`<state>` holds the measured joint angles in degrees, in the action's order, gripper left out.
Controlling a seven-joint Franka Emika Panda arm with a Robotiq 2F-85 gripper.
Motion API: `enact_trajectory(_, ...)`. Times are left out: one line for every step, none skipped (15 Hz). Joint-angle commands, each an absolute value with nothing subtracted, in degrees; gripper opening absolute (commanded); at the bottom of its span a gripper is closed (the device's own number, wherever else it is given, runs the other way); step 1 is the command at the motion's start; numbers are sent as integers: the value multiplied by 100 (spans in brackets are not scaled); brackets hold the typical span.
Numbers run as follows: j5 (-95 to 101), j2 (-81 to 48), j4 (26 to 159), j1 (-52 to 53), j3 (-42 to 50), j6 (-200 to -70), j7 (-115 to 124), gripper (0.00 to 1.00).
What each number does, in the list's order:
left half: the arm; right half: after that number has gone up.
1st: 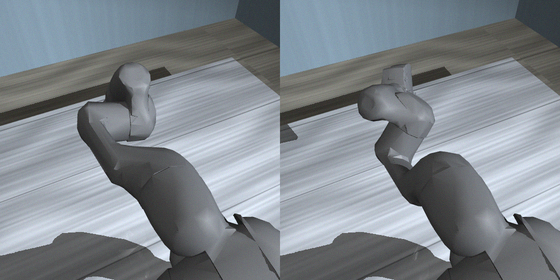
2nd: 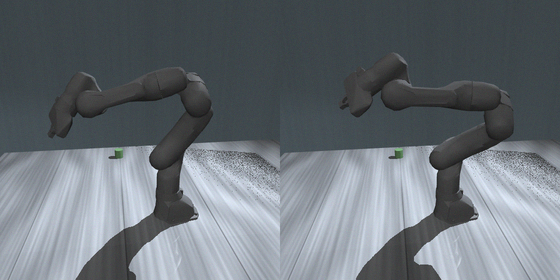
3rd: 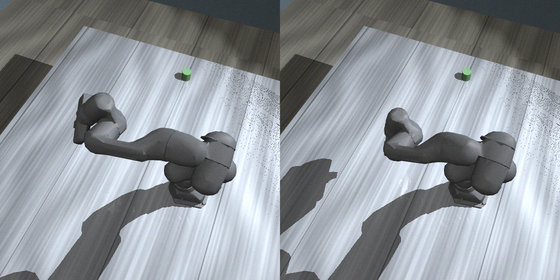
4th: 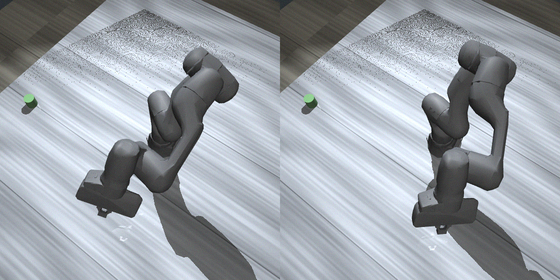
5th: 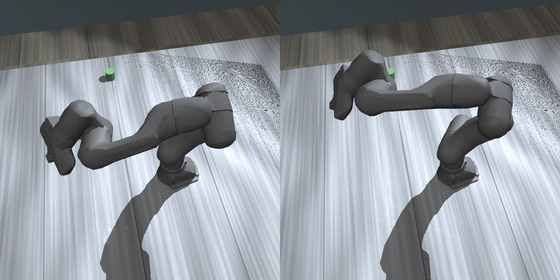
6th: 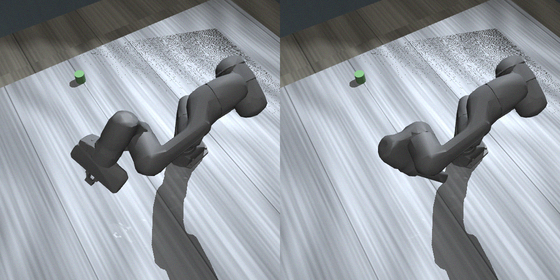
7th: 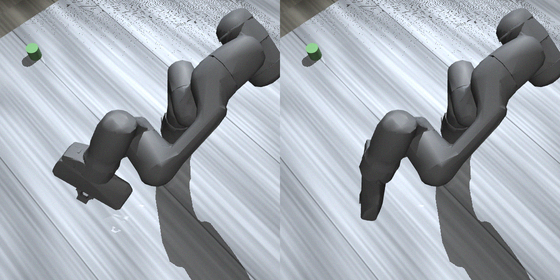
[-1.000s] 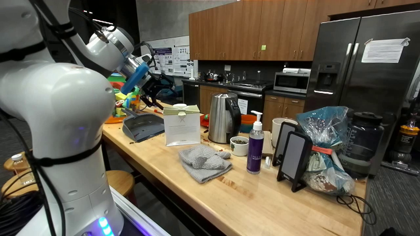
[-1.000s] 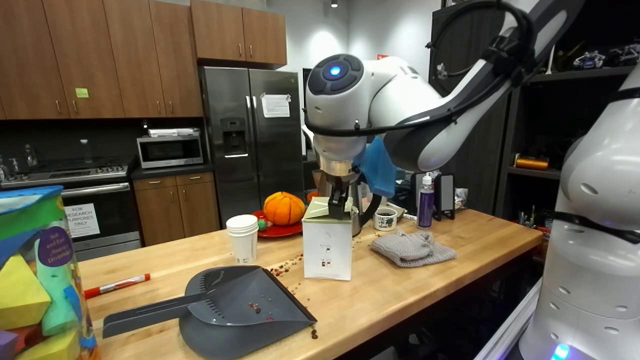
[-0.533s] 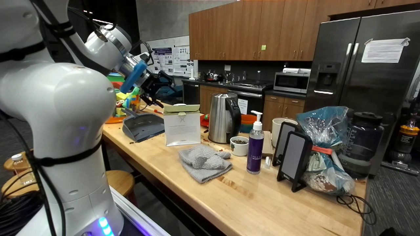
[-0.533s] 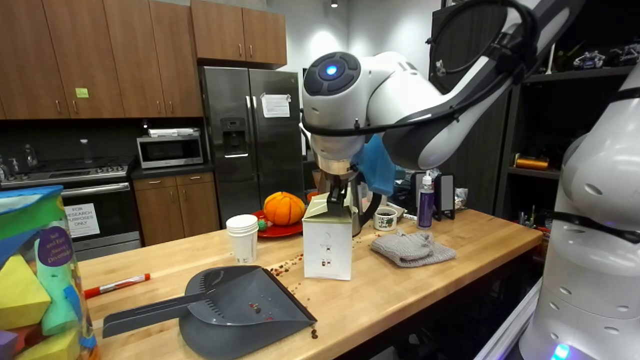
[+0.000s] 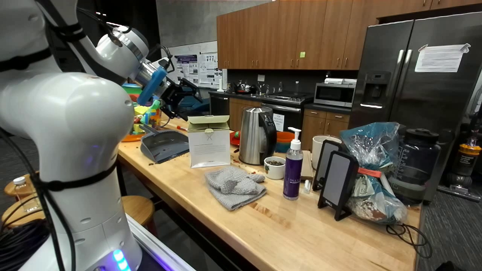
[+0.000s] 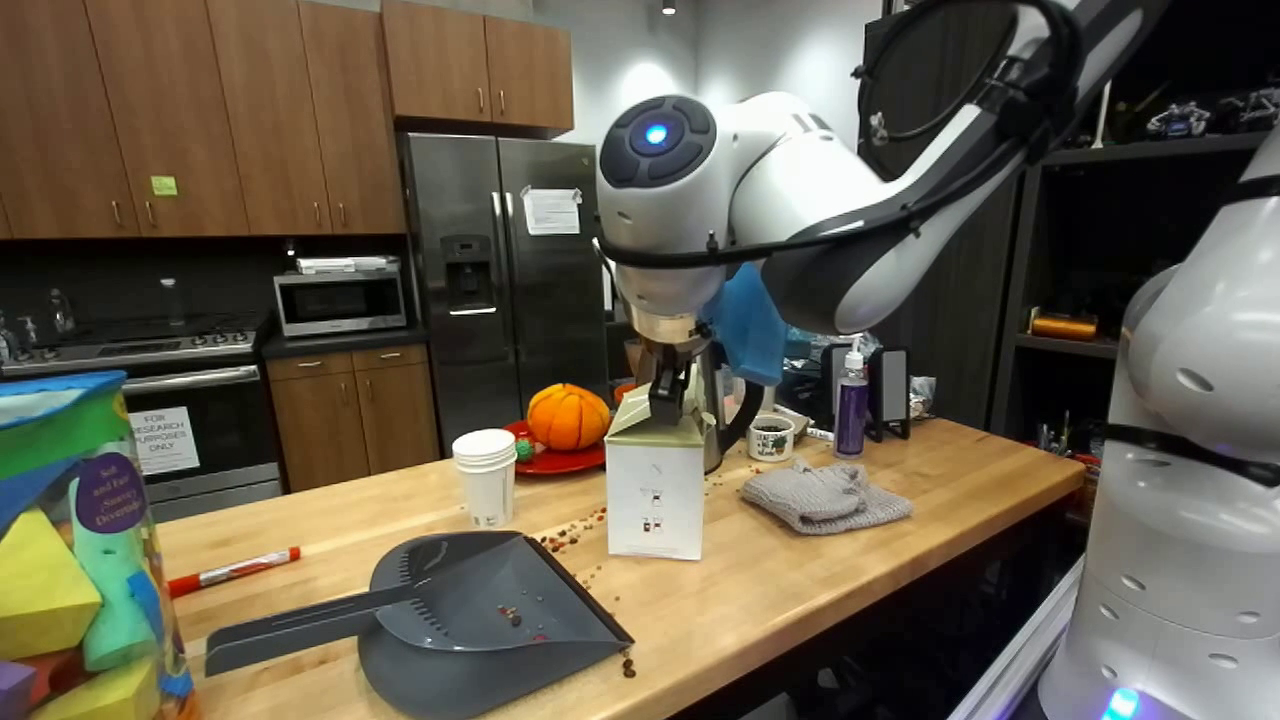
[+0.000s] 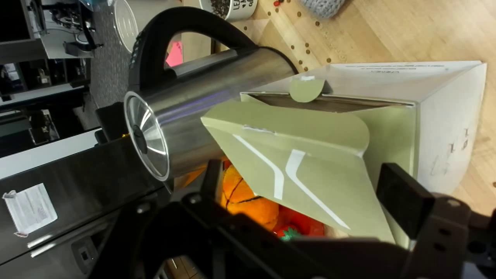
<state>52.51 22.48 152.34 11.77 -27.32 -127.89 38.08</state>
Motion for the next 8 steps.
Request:
enact_trajectory(5407,2307,15199,1338,-2585,-12641,3944,100)
enact_trajectory(5414,2318,15201,1347,-2584,-12635,3964,100)
enact_trajectory(5425,2324,15203,1354,-2585,-12625,3988,100)
enact_trajectory(5446,2335,15206,1359,-2591,-12608,4015,100)
enact_trajectory(5462,2346,15208,1365,-2595,-12591,4034,100)
enact_trajectory(5476,2360,15211,1373,-2596,-12566,4048,100)
enact_trajectory(5492,2375,15211,1379,-2603,-12529,4066,100)
enact_trajectory(5514,2387,15211,1389,-2606,-12493,4084,100)
